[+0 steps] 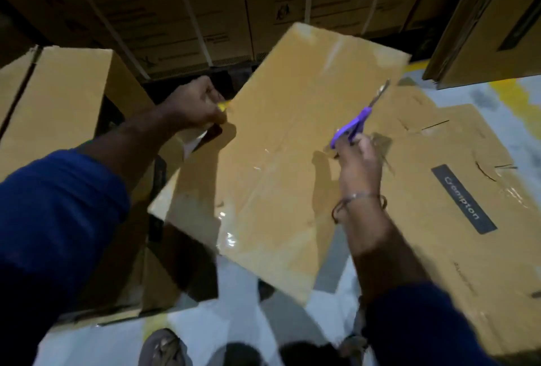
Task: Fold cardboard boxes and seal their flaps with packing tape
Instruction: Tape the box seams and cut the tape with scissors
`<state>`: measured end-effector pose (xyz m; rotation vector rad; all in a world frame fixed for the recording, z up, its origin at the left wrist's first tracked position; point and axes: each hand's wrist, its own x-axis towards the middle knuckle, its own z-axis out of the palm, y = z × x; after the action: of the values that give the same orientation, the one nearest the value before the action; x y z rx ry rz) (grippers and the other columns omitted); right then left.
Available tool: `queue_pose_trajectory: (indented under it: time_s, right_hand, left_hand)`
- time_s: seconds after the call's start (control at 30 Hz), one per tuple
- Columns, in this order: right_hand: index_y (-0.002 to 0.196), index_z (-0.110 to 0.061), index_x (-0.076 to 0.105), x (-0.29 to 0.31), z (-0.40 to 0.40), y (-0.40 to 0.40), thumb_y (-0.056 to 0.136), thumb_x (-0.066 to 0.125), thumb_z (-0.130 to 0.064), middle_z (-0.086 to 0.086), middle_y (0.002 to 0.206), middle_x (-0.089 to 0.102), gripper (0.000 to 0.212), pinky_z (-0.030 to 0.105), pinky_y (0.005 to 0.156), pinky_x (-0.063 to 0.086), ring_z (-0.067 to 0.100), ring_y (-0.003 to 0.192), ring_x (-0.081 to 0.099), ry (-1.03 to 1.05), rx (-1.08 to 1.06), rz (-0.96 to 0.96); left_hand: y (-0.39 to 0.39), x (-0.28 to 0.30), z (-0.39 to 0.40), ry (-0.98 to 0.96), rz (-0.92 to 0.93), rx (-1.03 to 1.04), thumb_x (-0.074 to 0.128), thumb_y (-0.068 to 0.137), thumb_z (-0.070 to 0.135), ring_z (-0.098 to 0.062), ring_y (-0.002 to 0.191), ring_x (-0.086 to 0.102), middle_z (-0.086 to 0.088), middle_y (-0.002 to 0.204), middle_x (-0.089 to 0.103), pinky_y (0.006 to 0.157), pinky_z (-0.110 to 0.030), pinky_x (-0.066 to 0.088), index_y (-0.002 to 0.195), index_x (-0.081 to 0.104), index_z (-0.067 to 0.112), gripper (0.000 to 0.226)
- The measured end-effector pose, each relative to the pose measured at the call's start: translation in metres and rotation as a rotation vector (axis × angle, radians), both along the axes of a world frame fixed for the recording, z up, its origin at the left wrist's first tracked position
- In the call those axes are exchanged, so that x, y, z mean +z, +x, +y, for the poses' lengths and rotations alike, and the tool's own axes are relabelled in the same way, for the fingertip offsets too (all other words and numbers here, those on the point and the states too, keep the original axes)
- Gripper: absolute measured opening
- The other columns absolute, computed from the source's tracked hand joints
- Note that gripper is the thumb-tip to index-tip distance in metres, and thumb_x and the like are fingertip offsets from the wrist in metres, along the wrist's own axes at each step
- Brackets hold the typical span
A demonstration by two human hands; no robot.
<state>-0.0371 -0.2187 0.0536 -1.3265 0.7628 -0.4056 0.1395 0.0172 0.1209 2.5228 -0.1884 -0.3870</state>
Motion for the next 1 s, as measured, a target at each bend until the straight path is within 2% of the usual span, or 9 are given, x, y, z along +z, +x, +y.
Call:
queue_pose_trajectory:
  time_s: [0.13, 0.23, 0.37, 0.47, 0.53, 0.6, 0.7, 0.87, 1.0]
  right_hand:
    - [0.077, -0.01, 0.063, -0.007, -0.031, 0.059, 0.079, 0.071, -0.039, 0.001, 0.082, 0.058, 0.03, 0.031, 0.07, 0.036, 0.016, 0.074, 0.048, -0.128, 0.306, 0.091]
    - [0.092, 0.007, 0.06, -0.006, -0.034, 0.08, 0.081, 0.07, -0.034, -0.004, 0.093, 0.064, 0.043, 0.027, 0.068, 0.039, 0.01, 0.073, 0.054, -0.244, 0.488, 0.116]
    - [0.095, 0.015, 0.056, -0.013, -0.036, 0.07, 0.097, 0.064, -0.013, -0.007, 0.099, 0.068, 0.028, 0.018, 0.068, 0.042, 0.002, 0.08, 0.056, -0.265, 0.524, 0.147]
    - [0.096, 0.011, 0.062, -0.015, -0.031, 0.047, 0.097, 0.064, -0.013, 0.001, 0.128, 0.069, 0.025, 0.027, 0.077, 0.044, 0.013, 0.096, 0.063, -0.263, 0.504, 0.15]
    - [0.093, -0.003, 0.069, -0.013, -0.026, 0.026, 0.098, 0.065, -0.016, 0.007, 0.123, 0.072, 0.015, 0.03, 0.077, 0.045, 0.016, 0.092, 0.062, -0.248, 0.493, 0.126]
    - [0.094, -0.017, 0.071, -0.011, -0.02, -0.004, 0.098, 0.065, -0.019, -0.002, 0.106, 0.073, 0.007, 0.03, 0.079, 0.046, 0.015, 0.091, 0.062, -0.227, 0.469, 0.118]
    - [0.099, -0.018, 0.072, -0.022, -0.012, -0.054, 0.098, 0.066, -0.018, -0.006, 0.091, 0.07, 0.006, 0.028, 0.076, 0.044, 0.013, 0.083, 0.06, -0.161, 0.409, 0.154]
    - [0.113, -0.006, 0.073, -0.021, 0.006, -0.102, 0.098, 0.065, -0.016, 0.003, 0.107, 0.07, 0.019, 0.021, 0.075, 0.047, 0.008, 0.085, 0.061, -0.152, 0.424, 0.177]
    - [0.093, -0.024, 0.075, 0.008, -0.006, -0.076, 0.093, 0.069, -0.031, -0.005, 0.106, 0.073, 0.01, 0.035, 0.083, 0.048, 0.013, 0.09, 0.063, -0.212, 0.423, 0.121]
  left_hand:
    - [-0.051, -0.008, 0.042, -0.281, 0.059, 0.328, 0.081, 0.081, 0.013, -0.021, 0.079, 0.06, -0.009, 0.099, 0.061, 0.068, -0.037, 0.049, 0.105, 0.058, 0.011, 0.033]
    - [-0.076, -0.026, 0.07, -0.465, 0.171, 0.46, 0.088, 0.062, 0.025, -0.03, 0.067, 0.066, -0.029, 0.092, 0.063, 0.058, -0.044, 0.055, 0.101, 0.057, -0.005, 0.058]
    - [-0.099, -0.056, 0.091, -0.543, 0.15, 0.563, 0.086, 0.051, 0.033, -0.043, 0.089, 0.072, -0.025, 0.104, 0.071, 0.074, -0.065, 0.058, 0.08, 0.06, 0.043, 0.04]
    - [-0.122, -0.05, 0.097, -0.542, 0.191, 0.592, 0.086, 0.052, 0.032, -0.047, 0.097, 0.072, -0.023, 0.105, 0.071, 0.082, -0.074, 0.055, 0.077, 0.058, 0.045, 0.04]
    - [-0.131, -0.061, 0.111, -0.464, 0.214, 0.558, 0.087, 0.052, 0.033, -0.044, 0.094, 0.072, -0.019, 0.101, 0.071, 0.082, -0.068, 0.058, 0.082, 0.058, 0.037, 0.042]
    - [-0.153, -0.047, 0.11, -0.379, 0.266, 0.517, 0.084, 0.049, 0.032, -0.044, 0.089, 0.073, -0.022, 0.099, 0.07, 0.076, -0.065, 0.058, 0.081, 0.058, 0.032, 0.042]
    - [-0.2, -0.008, 0.095, -0.268, 0.38, 0.45, 0.084, 0.064, 0.022, -0.042, 0.095, 0.069, -0.02, 0.106, 0.068, 0.069, -0.048, 0.056, 0.092, 0.059, 0.021, 0.038]
    - [-0.233, 0.0, 0.085, -0.317, 0.31, 0.44, 0.077, 0.083, 0.011, -0.027, 0.091, 0.06, -0.012, 0.112, 0.062, 0.065, -0.034, 0.047, 0.102, 0.057, 0.015, 0.028]
    - [-0.234, 0.006, 0.076, -0.372, 0.239, 0.494, 0.077, 0.084, 0.015, -0.028, 0.097, 0.061, -0.005, 0.108, 0.061, 0.075, -0.039, 0.051, 0.103, 0.057, 0.022, 0.028]
